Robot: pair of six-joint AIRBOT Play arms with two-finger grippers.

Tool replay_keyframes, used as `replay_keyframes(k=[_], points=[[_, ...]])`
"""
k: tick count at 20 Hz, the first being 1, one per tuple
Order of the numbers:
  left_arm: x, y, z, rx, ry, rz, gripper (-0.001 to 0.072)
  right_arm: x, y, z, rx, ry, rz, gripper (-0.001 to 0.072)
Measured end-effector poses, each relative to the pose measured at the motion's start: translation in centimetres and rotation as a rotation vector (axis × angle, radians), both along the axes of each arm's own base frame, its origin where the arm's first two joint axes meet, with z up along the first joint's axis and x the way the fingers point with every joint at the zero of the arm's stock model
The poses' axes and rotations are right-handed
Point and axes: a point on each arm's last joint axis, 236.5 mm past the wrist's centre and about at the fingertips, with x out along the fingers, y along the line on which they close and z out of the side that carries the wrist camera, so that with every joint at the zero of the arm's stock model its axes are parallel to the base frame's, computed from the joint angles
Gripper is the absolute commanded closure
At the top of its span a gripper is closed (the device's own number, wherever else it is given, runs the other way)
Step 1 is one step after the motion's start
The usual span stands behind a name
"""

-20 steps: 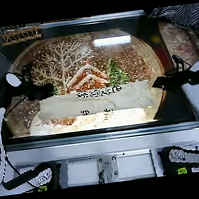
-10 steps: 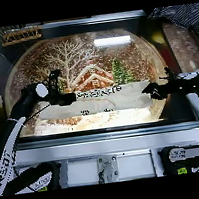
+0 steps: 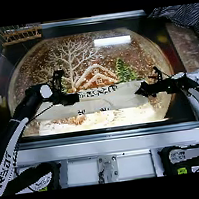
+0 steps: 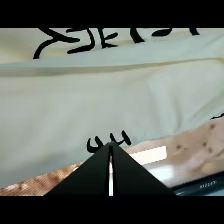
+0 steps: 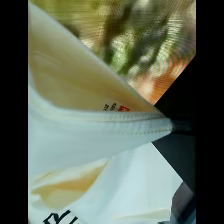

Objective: Fold the clothes and pants, and hang the long-sleeved shirts on hangers.

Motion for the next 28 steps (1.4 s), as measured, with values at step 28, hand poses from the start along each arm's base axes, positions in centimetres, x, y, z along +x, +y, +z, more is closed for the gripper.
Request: replay_keyframes(k=[28], points=[[3.4,-25.6,-8.0,-0.175,0.129,-0.287,0.0704,-0.4,5.4,26.9,-0.499,-0.268,0.389,0.07]])
